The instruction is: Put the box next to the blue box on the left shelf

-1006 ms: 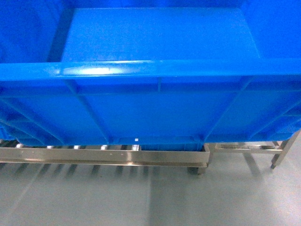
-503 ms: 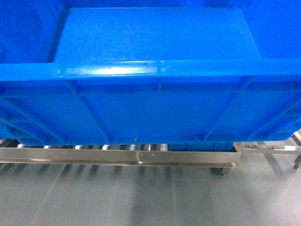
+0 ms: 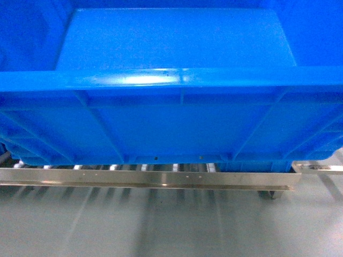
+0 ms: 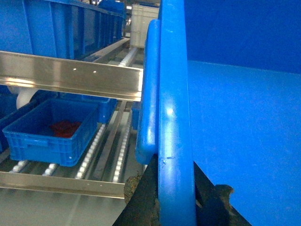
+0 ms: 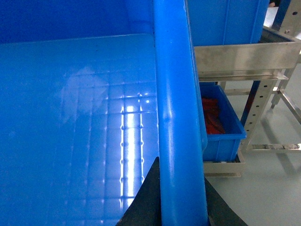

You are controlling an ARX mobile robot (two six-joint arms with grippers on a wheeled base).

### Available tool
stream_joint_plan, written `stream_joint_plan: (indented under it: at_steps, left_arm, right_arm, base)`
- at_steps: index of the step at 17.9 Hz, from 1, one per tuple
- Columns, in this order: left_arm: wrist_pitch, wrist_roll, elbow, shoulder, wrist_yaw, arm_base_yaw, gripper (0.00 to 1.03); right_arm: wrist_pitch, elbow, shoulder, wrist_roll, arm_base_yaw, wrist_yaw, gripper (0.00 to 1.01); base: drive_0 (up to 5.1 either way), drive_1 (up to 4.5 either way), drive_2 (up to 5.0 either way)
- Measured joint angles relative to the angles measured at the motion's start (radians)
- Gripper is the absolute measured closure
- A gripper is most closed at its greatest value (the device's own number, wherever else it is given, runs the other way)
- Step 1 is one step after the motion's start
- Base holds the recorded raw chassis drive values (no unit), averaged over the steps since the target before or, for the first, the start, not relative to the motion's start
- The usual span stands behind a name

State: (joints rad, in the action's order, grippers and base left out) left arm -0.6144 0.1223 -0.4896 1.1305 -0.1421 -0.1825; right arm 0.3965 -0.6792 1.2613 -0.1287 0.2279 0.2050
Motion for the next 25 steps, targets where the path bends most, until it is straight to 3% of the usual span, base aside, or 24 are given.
stream_joint_plan:
  at_steps: [25]
  left_arm:
    - [0.0, 0.001, 0.0, 0.0, 0.0, 0.002, 0.95]
  right_arm:
    - [0.0, 0.0, 0.0, 0.0, 0.0, -0.001, 0.93]
  base:
    - [-5.0, 2.43, 2.4]
